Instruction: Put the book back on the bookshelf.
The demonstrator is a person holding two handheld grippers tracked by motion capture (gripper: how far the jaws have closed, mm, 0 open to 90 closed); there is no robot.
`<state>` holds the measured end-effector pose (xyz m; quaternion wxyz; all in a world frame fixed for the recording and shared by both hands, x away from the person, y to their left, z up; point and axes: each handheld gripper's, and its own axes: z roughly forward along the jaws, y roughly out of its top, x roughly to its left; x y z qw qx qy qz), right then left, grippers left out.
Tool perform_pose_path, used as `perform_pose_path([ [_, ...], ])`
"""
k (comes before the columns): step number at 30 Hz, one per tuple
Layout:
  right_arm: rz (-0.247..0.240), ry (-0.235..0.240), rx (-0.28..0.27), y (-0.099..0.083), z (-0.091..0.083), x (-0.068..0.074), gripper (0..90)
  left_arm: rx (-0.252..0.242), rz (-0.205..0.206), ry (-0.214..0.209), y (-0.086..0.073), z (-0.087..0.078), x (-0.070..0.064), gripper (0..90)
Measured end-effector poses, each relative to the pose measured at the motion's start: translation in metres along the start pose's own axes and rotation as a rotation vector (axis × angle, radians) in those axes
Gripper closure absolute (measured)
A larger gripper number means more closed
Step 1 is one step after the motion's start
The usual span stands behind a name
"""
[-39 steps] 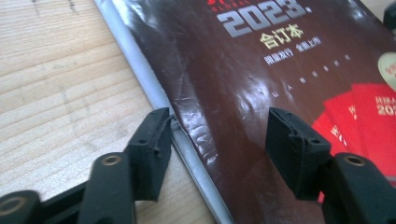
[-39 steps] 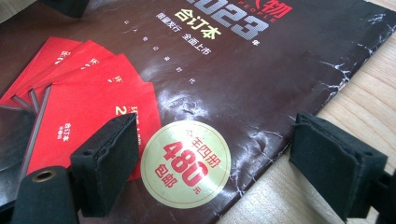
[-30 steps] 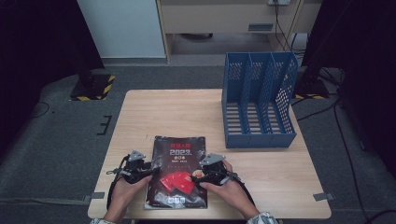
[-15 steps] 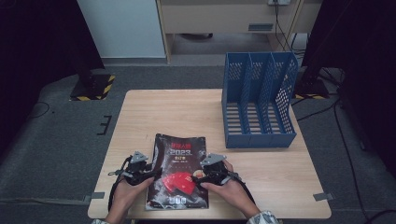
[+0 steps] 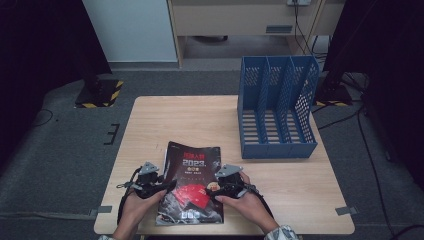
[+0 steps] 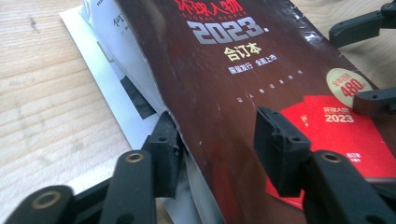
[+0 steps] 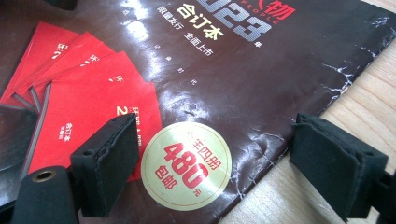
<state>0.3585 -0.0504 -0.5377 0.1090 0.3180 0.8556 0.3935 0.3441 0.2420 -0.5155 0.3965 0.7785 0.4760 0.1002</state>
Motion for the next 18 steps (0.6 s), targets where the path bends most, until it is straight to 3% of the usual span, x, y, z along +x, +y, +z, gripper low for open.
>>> perform_pose_path([
  [4, 0.003, -0.001, -0.001, 0.0, -0.001, -0.001, 15.7, -0.029, 0.004, -0.003, 0.007, 0.006, 0.005, 50.8],
  [7, 0.001, 0.003, 0.0, 0.0, -0.001, -0.002, 15.8, -0.053, 0.008, 0.001, 0.016, 0.017, 0.016, 49.5],
  [10, -0.005, 0.012, 0.006, 0.001, -0.001, -0.003, 15.6, -0.062, -0.012, 0.005, 0.02, 0.025, 0.022, 48.9],
  [14, -0.011, 0.015, 0.005, 0.001, 0.001, -0.005, 15.0, -0.067, 0.023, -0.005, 0.029, 0.033, 0.026, 48.7],
  [15, -0.016, 0.027, 0.01, 0.002, 0.001, -0.007, 14.9, -0.073, 0.025, -0.031, 0.032, 0.036, 0.025, 49.8],
  [18, -0.02, 0.032, 0.013, 0.003, 0.001, -0.009, 14.9, -0.068, 0.067, -0.054, 0.035, 0.035, 0.016, 52.0],
])
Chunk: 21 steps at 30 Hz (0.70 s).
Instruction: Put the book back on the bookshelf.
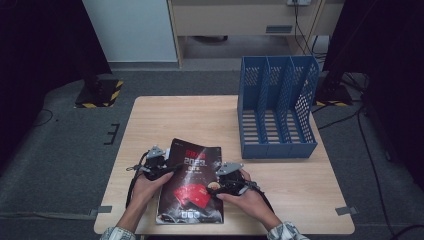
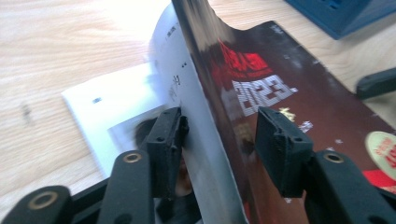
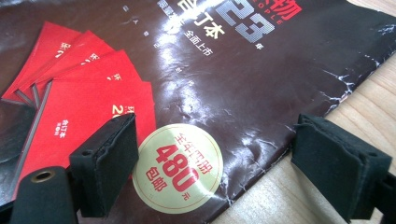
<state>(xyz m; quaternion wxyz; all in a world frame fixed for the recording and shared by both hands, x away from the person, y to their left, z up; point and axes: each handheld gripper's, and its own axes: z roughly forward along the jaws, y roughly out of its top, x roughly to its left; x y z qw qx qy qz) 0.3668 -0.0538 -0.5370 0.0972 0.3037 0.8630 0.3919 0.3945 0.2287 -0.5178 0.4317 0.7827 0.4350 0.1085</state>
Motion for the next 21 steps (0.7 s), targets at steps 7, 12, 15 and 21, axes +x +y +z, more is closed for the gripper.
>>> perform_pose_path([
  [7, -0.001, 0.003, -0.007, -0.001, 0.0, -0.001, 14.8, 0.022, 0.025, -0.043, -0.006, -0.011, -0.024, 52.2],
  [12, -0.002, 0.004, -0.009, -0.001, 0.0, -0.001, 14.8, 0.005, 0.024, -0.019, -0.008, -0.017, -0.03, 53.3],
  [15, -0.004, 0.005, -0.01, -0.001, 0.0, -0.001, 14.8, -0.008, -0.01, -0.017, -0.008, -0.015, -0.022, 57.1],
  [21, 0.006, -0.003, -0.009, -0.001, 0.0, 0.0, 14.2, 0.016, -0.029, -0.026, -0.011, -0.01, -0.02, 66.7],
])
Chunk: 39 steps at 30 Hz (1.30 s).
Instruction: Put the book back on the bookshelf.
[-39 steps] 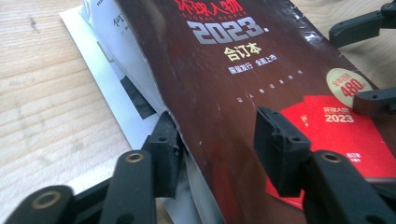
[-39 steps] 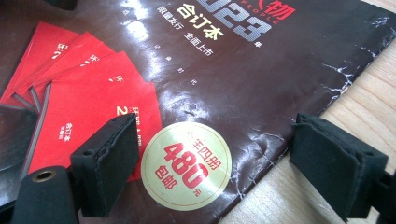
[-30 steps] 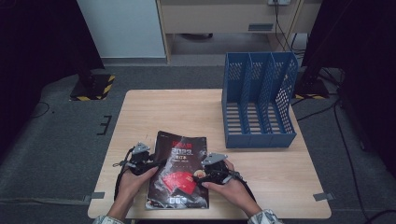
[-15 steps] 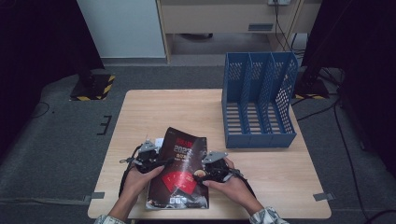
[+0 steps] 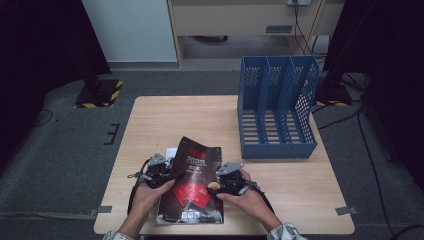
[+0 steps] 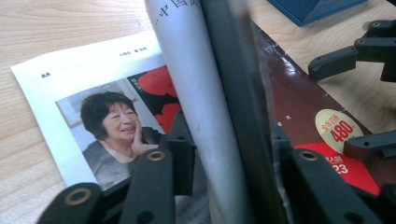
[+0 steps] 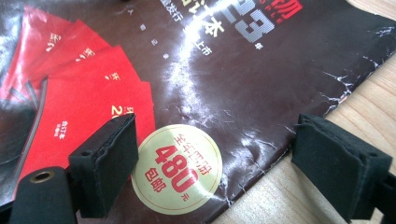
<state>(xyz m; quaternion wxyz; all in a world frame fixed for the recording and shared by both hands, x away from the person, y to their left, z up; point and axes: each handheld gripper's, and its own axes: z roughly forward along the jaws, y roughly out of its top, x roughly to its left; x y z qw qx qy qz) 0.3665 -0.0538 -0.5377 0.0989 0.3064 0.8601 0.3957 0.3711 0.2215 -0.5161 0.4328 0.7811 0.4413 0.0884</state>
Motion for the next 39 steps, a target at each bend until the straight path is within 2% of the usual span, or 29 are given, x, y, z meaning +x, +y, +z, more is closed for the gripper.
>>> perform_pose_path([
  [5, 0.017, -0.019, 0.005, 0.0, 0.0, 0.0, 9.8, -0.009, 0.022, 0.027, 0.001, -0.002, -0.008, 74.6],
  [9, 0.016, -0.011, 0.008, 0.0, -0.001, -0.002, 9.8, -0.027, 0.035, 0.036, 0.002, -0.004, -0.014, 79.2],
  [12, 0.031, -0.01, 0.019, 0.002, -0.002, -0.007, 11.0, -0.052, 0.063, 0.037, 0.004, -0.008, -0.021, 81.9],
  [16, 0.061, 0.0, 0.005, 0.002, -0.002, -0.011, 10.9, -0.087, 0.068, 0.018, 0.006, -0.013, -0.024, 84.1],
  [19, 0.062, 0.008, 0.007, 0.002, -0.003, -0.012, 11.2, -0.106, 0.09, 0.005, 0.008, -0.017, -0.029, 85.1],
  [20, 0.061, 0.017, -0.002, 0.002, -0.003, -0.012, 11.2, -0.111, 0.112, -0.002, 0.009, -0.019, -0.032, 85.4],
  [22, 0.064, 0.018, -0.006, 0.003, -0.003, -0.013, 11.1, -0.125, 0.122, -0.01, 0.01, -0.022, -0.034, 85.8],
  [25, 0.078, 0.011, -0.006, 0.003, -0.002, -0.014, 9.8, -0.144, 0.121, -0.025, 0.011, -0.026, -0.036, 86.3],
  [29, 0.113, 0.032, -0.021, 0.003, -0.001, -0.019, 8.6, -0.167, 0.123, -0.045, 0.012, -0.033, -0.037, 86.6],
  [31, 0.136, 0.065, -0.025, 0.003, -0.001, -0.022, 9.1, -0.172, 0.118, -0.066, 0.012, -0.034, -0.036, 87.0],
  [33, 0.138, 0.068, -0.025, 0.004, -0.001, -0.022, 9.6, -0.168, 0.116, -0.068, 0.011, -0.034, -0.035, 87.0],
  [34, 0.115, 0.074, -0.034, 0.004, 0.001, -0.022, 11.3, -0.169, 0.103, -0.082, 0.011, -0.032, -0.034, 87.0],
  [37, 0.093, 0.097, -0.022, 0.007, 0.003, -0.022, 13.5, -0.168, 0.101, -0.085, 0.011, -0.032, -0.033, 86.9],
  [39, 0.117, 0.118, -0.032, 0.009, 0.005, -0.025, 15.7, -0.169, 0.093, -0.084, 0.01, -0.032, -0.031, 86.7],
])
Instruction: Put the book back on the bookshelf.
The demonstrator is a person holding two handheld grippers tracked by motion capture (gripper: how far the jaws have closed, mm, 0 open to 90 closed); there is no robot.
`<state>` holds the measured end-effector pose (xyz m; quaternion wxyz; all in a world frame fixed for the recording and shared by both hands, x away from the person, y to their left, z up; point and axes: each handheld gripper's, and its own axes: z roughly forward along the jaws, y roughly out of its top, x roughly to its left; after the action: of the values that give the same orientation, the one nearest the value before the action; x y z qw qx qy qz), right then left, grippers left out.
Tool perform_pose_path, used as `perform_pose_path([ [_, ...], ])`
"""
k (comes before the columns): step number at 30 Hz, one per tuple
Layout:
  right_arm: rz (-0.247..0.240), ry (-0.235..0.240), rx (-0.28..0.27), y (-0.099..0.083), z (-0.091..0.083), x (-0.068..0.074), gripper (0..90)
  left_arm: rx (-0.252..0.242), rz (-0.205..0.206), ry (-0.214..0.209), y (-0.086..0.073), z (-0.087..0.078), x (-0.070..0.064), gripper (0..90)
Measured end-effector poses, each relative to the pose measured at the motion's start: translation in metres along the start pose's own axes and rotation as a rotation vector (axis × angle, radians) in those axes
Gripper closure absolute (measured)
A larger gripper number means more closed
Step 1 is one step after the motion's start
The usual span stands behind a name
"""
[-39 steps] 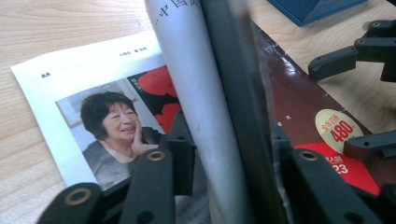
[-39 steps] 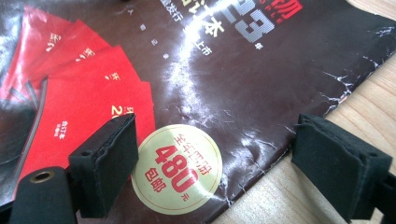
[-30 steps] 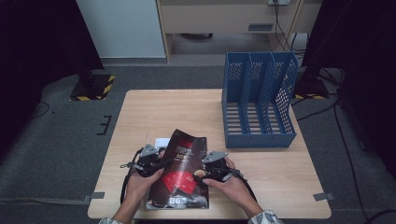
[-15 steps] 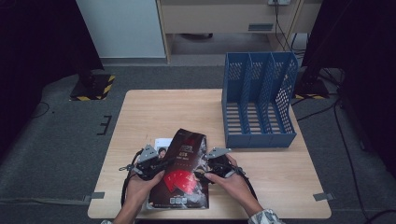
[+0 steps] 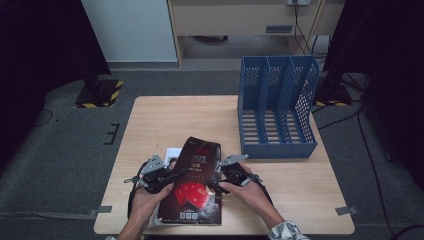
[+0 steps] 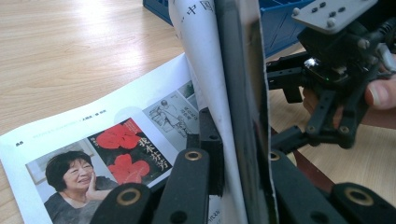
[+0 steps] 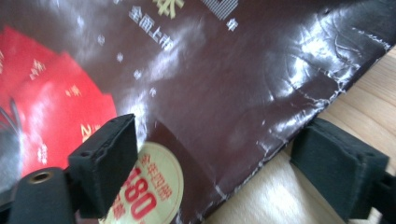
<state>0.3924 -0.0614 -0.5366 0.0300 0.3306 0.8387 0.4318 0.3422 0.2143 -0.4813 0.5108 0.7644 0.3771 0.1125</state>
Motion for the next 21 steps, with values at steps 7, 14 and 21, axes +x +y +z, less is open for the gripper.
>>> perform_pose_path([
  [7, 0.006, -0.016, -0.011, 0.0, 0.001, 0.001, 18.6, 0.033, -0.009, 0.038, -0.004, 0.004, 0.005, 84.7],
  [14, 0.004, -0.019, -0.019, -0.001, 0.002, 0.002, 18.6, 0.062, -0.054, 0.079, -0.009, 0.004, 0.017, 76.6],
  [21, -0.011, -0.037, -0.014, -0.001, 0.002, 0.004, 19.4, -0.042, -0.018, 0.253, 0.0, -0.02, 0.028, 59.1],
])
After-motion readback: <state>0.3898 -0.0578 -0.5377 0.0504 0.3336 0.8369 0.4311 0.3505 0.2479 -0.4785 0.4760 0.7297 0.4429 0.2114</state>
